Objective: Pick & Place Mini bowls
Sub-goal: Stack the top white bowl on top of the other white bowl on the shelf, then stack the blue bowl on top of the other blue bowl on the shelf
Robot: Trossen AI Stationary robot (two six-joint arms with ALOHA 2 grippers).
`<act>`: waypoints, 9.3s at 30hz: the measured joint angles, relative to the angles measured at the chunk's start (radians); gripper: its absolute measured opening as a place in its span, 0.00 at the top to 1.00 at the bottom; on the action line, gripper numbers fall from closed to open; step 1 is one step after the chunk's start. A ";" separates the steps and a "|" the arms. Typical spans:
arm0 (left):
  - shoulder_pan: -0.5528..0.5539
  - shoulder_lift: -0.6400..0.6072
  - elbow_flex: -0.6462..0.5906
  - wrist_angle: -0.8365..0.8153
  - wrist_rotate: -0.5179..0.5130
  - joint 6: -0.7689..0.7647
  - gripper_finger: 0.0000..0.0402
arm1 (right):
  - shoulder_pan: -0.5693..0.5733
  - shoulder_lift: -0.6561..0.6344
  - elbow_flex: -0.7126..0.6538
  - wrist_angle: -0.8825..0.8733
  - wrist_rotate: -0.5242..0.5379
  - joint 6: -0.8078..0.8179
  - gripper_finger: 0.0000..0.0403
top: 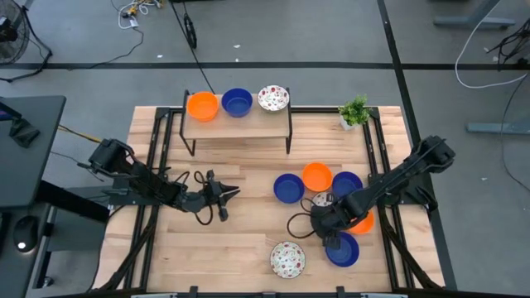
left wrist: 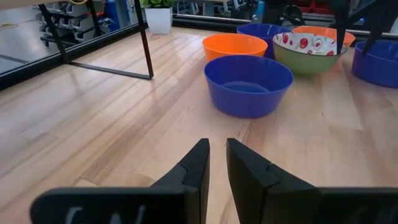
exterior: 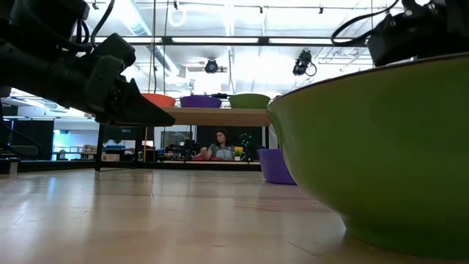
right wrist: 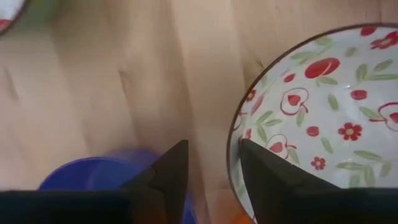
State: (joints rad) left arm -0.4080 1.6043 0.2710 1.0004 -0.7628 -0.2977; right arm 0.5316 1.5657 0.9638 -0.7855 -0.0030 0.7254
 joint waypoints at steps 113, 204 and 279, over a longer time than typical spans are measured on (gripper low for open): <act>-0.002 -0.001 0.004 0.056 0.084 -0.028 0.86 | -0.990 0.425 1.094 -0.315 0.133 -1.468 0.91; -0.002 -0.001 0.004 0.104 0.107 -0.031 0.86 | -0.980 0.416 1.094 -0.265 0.103 -1.378 0.99; 0.327 0.390 0.959 -1.056 0.811 0.799 0.98 | -0.102 -0.492 -0.490 0.944 0.406 -0.443 0.99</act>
State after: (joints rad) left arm -0.0814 1.9945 1.2304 -0.0551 0.0483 0.5013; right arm 0.4294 1.0737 0.4736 0.1584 0.4030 0.2829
